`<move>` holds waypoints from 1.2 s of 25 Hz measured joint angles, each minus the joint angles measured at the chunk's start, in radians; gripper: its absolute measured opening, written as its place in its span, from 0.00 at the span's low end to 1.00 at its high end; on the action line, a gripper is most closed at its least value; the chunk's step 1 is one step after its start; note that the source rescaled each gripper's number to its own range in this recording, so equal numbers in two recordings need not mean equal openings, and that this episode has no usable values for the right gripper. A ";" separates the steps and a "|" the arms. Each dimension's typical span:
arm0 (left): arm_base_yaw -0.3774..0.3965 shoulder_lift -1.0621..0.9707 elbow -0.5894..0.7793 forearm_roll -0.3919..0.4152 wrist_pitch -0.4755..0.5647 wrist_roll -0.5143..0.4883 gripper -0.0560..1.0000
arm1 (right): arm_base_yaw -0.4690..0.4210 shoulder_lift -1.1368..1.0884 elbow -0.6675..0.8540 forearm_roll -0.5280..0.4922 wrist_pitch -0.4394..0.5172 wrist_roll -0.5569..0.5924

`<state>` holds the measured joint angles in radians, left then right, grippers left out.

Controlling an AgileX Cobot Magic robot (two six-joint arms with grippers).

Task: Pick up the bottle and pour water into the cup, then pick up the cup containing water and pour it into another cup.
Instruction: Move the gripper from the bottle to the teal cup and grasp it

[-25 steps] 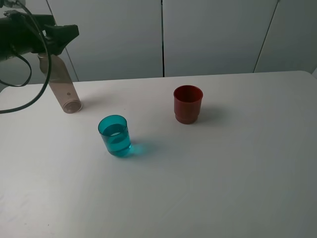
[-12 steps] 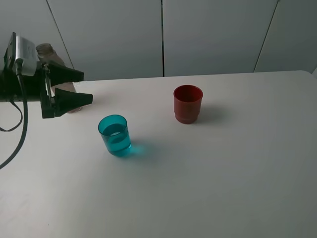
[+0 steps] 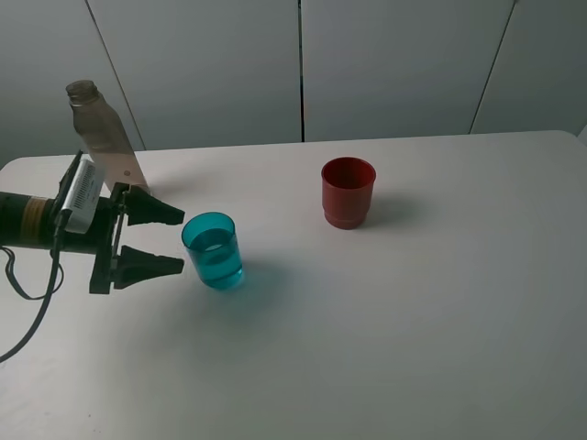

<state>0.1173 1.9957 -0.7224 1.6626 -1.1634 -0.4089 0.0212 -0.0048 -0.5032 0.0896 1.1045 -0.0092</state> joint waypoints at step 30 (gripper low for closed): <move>-0.051 0.223 -0.024 -0.213 -0.015 0.221 0.99 | 0.000 0.000 0.000 0.000 0.000 0.000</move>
<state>0.0660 2.2182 -0.7463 1.4495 -1.1782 -0.1875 0.0212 -0.0048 -0.5032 0.0896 1.1045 -0.0091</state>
